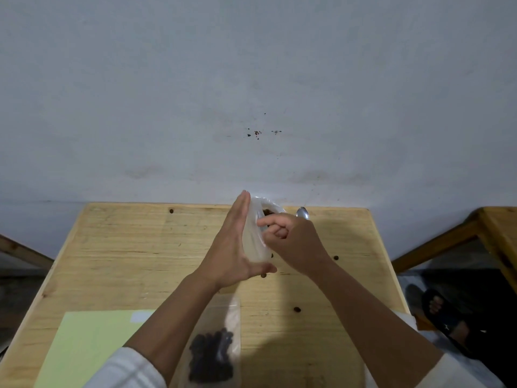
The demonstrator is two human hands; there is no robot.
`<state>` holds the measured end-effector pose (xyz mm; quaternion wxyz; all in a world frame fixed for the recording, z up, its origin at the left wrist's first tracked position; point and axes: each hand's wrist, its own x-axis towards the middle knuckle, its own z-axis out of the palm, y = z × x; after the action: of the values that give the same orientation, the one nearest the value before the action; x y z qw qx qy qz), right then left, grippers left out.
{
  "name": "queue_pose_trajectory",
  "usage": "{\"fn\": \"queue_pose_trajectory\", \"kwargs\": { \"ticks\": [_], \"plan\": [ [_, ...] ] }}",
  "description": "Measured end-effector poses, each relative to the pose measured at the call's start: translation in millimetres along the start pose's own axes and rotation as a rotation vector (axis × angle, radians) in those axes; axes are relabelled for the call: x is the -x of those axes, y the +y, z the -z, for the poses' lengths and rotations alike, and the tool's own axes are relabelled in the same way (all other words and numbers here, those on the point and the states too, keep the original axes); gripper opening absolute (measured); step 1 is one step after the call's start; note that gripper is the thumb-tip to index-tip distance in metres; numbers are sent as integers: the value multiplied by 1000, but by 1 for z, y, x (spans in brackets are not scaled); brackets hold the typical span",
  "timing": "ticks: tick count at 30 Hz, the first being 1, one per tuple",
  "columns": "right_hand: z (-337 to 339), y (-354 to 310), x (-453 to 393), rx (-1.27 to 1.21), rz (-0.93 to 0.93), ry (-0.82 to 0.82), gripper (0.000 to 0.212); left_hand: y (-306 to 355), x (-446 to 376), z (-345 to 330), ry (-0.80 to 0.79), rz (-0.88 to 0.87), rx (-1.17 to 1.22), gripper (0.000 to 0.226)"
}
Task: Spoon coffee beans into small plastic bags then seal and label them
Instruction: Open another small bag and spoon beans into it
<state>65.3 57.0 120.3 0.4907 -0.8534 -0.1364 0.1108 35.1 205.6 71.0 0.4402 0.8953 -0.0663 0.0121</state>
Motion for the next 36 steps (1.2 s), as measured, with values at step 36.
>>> {"fn": "queue_pose_trajectory", "kwargs": {
  "ticks": [36],
  "plan": [
    [-25, 171, -33, 249, -419, 394, 17, -24, 3, -15, 395, 257, 27, 107]
  ]
}}
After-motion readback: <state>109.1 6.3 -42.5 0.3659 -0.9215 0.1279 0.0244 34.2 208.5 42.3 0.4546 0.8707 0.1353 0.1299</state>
